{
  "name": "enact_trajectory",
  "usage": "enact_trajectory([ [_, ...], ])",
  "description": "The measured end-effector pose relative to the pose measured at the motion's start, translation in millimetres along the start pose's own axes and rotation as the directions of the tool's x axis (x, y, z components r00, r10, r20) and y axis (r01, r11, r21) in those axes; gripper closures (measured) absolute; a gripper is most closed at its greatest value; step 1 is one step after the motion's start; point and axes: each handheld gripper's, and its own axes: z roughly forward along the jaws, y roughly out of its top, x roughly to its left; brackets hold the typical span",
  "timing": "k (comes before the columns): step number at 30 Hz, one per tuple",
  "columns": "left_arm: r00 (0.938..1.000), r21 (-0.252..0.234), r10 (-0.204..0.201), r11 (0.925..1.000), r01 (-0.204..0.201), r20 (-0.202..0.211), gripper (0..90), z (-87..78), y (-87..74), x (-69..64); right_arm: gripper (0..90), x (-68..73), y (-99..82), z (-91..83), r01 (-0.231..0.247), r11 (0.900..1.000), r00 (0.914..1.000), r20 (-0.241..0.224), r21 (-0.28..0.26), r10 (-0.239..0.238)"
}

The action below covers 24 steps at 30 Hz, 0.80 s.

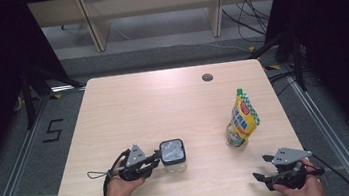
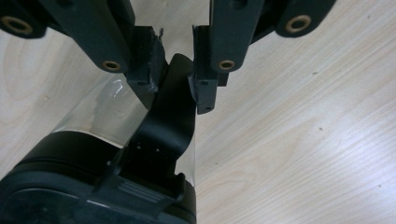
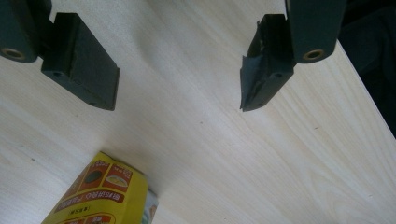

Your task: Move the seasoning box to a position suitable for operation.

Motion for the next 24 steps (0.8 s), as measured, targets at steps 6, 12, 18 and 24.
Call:
enact_trajectory([
  [6, 0.9996, 0.004, 0.013, 0.9999, -0.013, 0.025, 74.1, 1.2, 0.8, -14.3, 29.3, 2.6, -0.2, -0.3, -0.027, 0.9996, 0.9996, -0.005, 0.01, 0.027],
  [12, 0.9977, -0.005, 0.018, 0.9998, -0.018, 0.065, 73.4, 4.7, 3.2, -26.3, 29.3, 0.0, -0.1, 0.1, 0.006, 1.0, 1.0, -0.003, -0.002, -0.006],
  [18, 0.9951, -0.01, 0.065, 0.9979, -0.065, 0.074, 73.5, 8.0, 6.0, -29.4, 29.3, -0.2, -0.1, -0.5, 0.013, 0.9999, 0.9999, -0.001, -0.004, -0.013],
  [24, 0.9971, -0.01, 0.041, 0.9991, -0.04, 0.064, 73.8, 11.0, 7.3, -29.0, 29.3, 0.3, 0.0, -0.1, 0.014, 0.9999, 0.9999, -0.007, -0.006, -0.014],
])
